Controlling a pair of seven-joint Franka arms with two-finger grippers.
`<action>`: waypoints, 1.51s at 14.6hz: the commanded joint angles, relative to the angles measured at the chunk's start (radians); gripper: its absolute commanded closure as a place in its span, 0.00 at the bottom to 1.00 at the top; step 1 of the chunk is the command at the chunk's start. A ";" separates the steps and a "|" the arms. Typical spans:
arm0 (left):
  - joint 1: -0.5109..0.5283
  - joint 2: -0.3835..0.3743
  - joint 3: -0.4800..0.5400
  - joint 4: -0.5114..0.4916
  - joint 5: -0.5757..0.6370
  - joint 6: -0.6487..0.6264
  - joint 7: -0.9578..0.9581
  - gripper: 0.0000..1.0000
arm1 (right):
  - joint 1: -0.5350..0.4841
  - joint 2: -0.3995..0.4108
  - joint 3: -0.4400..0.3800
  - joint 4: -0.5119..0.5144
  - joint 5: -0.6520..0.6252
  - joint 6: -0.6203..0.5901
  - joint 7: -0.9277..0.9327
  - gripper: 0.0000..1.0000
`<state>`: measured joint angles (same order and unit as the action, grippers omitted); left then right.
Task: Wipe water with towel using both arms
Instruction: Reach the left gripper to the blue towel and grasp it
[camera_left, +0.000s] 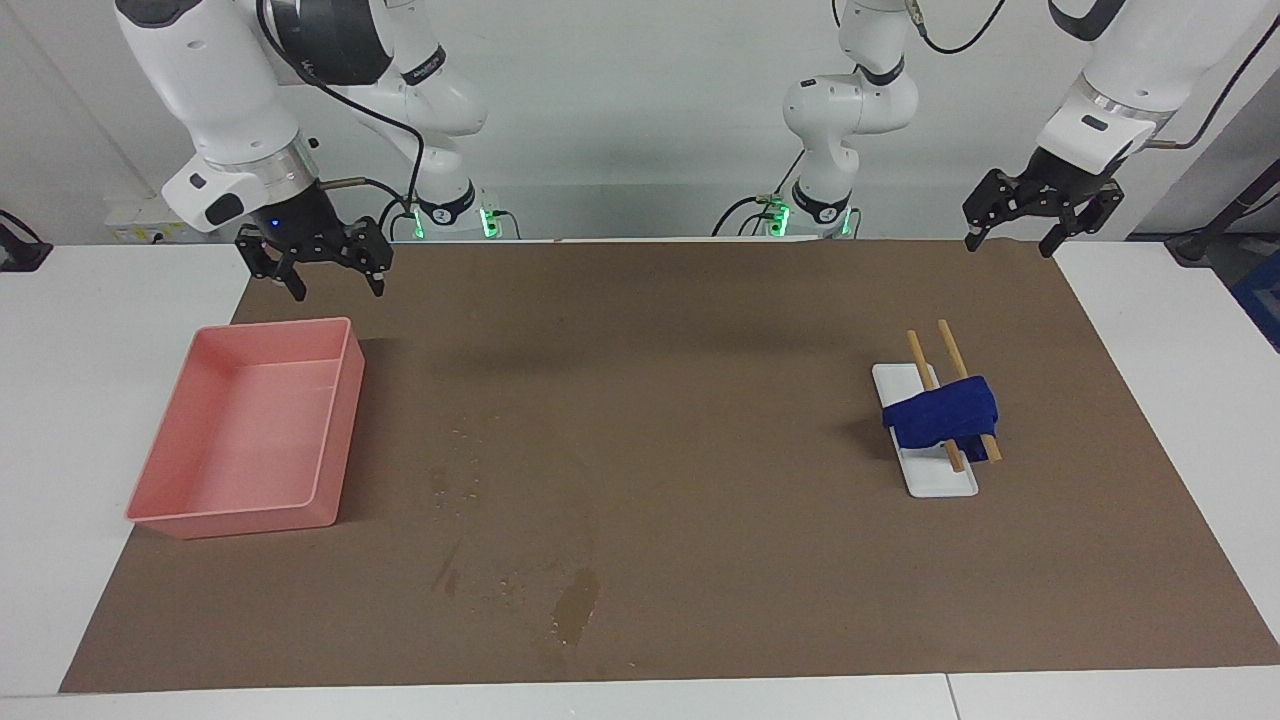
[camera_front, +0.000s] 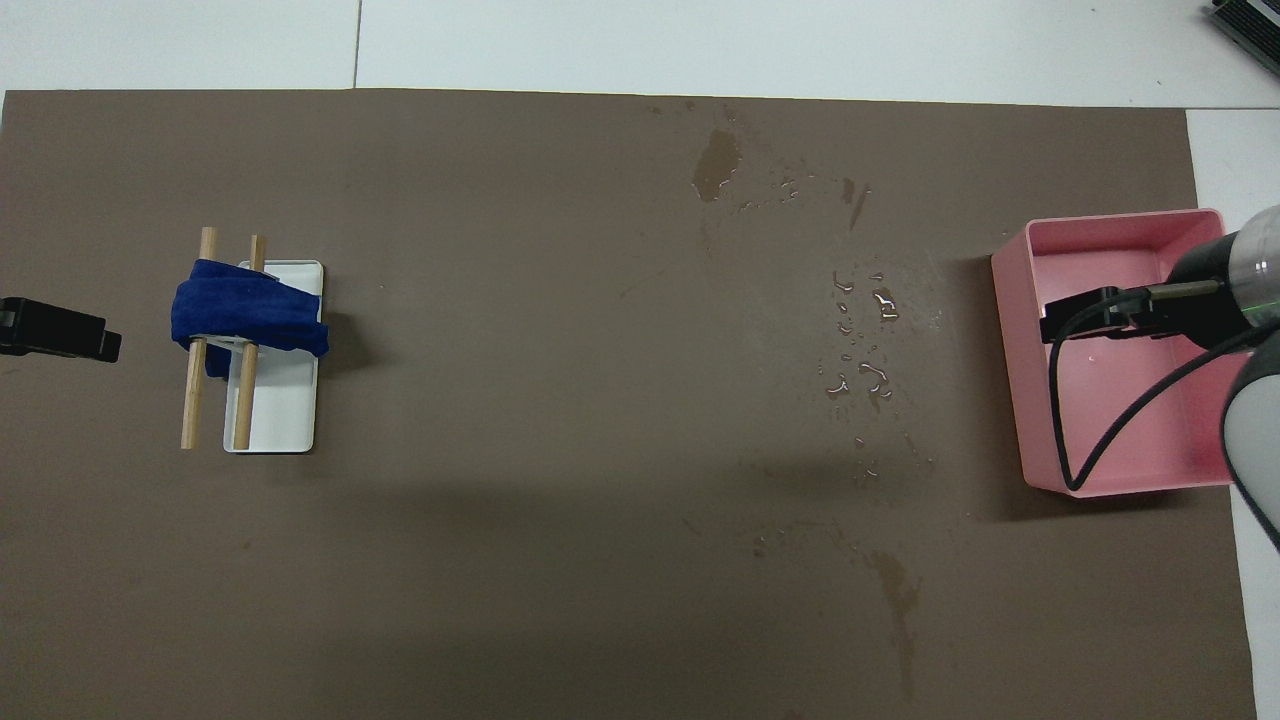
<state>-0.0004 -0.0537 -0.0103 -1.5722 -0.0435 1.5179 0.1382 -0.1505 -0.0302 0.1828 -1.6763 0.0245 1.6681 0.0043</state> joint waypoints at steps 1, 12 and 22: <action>0.002 -0.020 0.003 -0.028 0.013 0.019 -0.009 0.00 | -0.014 -0.011 0.009 -0.011 0.015 0.007 0.008 0.00; 0.075 0.185 0.004 -0.133 0.010 0.496 -0.247 0.00 | -0.038 -0.013 0.009 -0.011 0.012 -0.007 0.002 0.00; 0.082 0.141 0.003 -0.408 -0.075 0.700 -0.351 0.39 | -0.035 -0.048 0.010 -0.123 0.152 0.150 0.149 0.00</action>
<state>0.0848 0.1262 -0.0061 -1.9309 -0.1027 2.1881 -0.1892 -0.1762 -0.0357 0.1884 -1.7510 0.1461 1.7915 0.1285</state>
